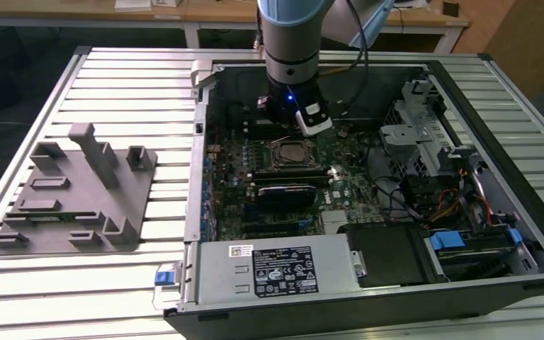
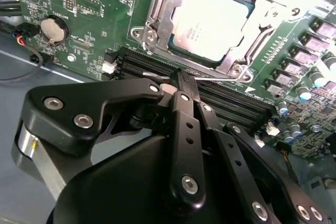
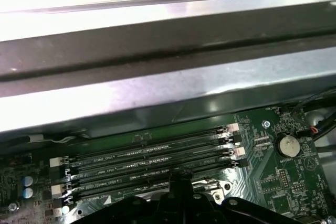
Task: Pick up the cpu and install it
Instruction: 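Install the first cpu locking lever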
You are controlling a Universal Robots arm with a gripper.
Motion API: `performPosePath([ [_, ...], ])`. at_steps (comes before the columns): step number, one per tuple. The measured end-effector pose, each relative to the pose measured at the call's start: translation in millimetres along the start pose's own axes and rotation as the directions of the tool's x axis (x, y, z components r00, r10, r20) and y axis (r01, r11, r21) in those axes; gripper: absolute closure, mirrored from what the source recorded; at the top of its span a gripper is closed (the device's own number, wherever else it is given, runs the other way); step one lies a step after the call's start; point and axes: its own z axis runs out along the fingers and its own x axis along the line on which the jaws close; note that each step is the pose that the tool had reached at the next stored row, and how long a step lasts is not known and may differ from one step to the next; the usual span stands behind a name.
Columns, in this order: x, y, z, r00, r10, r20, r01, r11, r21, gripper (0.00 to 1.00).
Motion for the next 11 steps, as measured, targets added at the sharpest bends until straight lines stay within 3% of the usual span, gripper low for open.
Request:
performPosePath([
  [7, 0.8, 0.3, 2.3, 0.9998, 0.012, 0.0143, -0.012, 0.9999, -0.0008, 0.89],
  [11, 2.5, 1.2, 3.1, 0.9998, 0.013, 0.0169, -0.013, 0.9999, -0.0013, 0.89],
])
